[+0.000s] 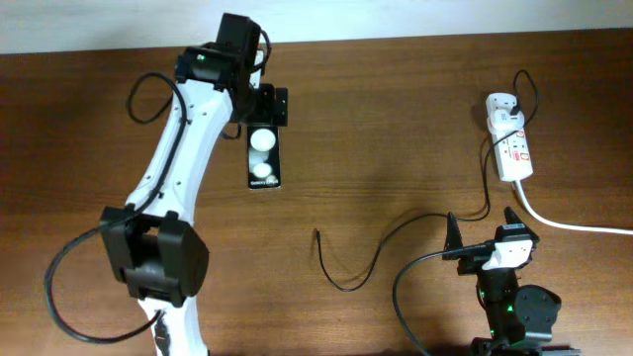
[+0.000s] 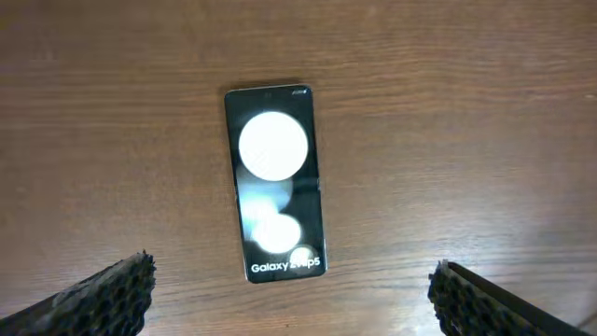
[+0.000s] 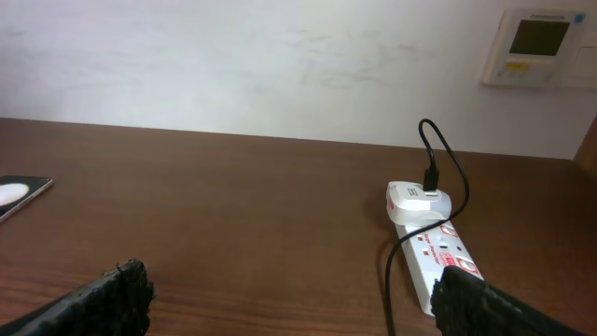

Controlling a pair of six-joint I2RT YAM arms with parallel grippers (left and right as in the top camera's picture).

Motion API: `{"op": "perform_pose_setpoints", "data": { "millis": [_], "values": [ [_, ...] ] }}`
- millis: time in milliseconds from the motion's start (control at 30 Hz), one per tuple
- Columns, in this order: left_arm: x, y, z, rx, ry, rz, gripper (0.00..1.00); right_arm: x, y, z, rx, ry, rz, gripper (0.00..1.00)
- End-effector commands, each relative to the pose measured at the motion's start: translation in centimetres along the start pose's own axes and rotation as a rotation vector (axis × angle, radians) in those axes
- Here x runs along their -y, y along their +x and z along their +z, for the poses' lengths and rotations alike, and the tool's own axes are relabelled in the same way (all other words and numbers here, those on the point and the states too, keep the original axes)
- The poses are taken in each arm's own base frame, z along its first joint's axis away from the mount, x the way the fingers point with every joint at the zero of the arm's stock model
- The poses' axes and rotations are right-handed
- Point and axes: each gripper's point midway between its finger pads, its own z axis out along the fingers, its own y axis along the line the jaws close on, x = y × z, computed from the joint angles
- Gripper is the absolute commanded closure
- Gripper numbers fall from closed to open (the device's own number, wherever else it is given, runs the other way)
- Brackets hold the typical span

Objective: Plug charger to phone and switch on socket
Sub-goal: 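Move the left gripper over the black phone and lower it, then close the left gripper on the phone's long edges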

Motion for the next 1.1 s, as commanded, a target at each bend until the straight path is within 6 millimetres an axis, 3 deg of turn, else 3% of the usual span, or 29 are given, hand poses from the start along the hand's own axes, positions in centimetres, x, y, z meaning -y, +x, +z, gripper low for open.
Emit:
{"op": "perform_pose_setpoints", "data": {
  "millis": [0,333,867,1067],
  "values": [
    [-0.1,0.5,2.4,-0.054,-0.028,-0.041,0.01,-0.5,0.2,0.0,-0.001,-0.024,0.000,0.01],
    [-0.3,4.4,10.0,-0.255,-0.086,-0.077,0.01,-0.5,0.2,0.0,-0.001,-0.024,0.000,0.01],
    [-1.0,4.4,11.9,-0.265,-0.090,-0.140,0.01,-0.5,0.2,0.0,-0.001,-0.024,0.000,0.01],
    [-1.0,5.7,14.7,-0.324,-0.073,-0.146,0.01,-0.5,0.2,0.0,-0.001,-0.024,0.000,0.01]
  ]
}}
